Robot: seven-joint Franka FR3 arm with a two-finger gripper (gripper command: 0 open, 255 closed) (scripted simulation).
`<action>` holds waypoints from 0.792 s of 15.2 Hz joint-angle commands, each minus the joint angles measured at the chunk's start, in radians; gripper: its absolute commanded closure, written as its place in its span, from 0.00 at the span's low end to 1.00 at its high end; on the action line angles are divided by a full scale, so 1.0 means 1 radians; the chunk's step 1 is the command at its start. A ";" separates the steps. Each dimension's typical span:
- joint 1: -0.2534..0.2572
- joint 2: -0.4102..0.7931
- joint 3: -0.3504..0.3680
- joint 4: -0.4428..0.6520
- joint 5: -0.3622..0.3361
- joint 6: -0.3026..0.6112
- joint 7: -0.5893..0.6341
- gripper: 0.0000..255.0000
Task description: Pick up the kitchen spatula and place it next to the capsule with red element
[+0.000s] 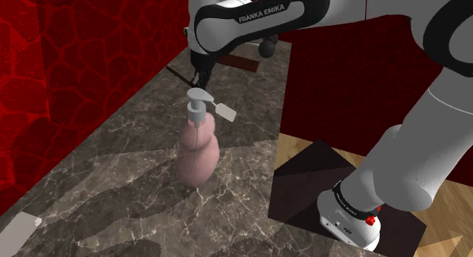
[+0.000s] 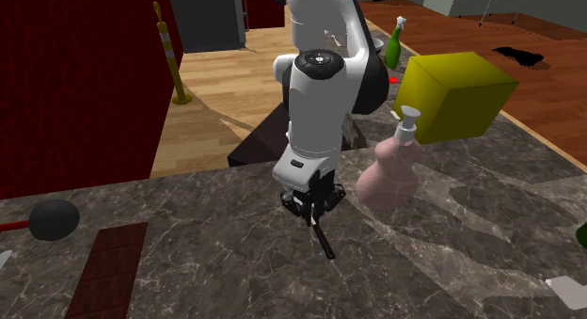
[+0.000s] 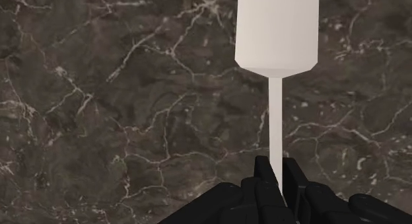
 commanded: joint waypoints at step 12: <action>-0.001 -0.042 0.001 0.123 0.007 -0.165 -0.002 1.00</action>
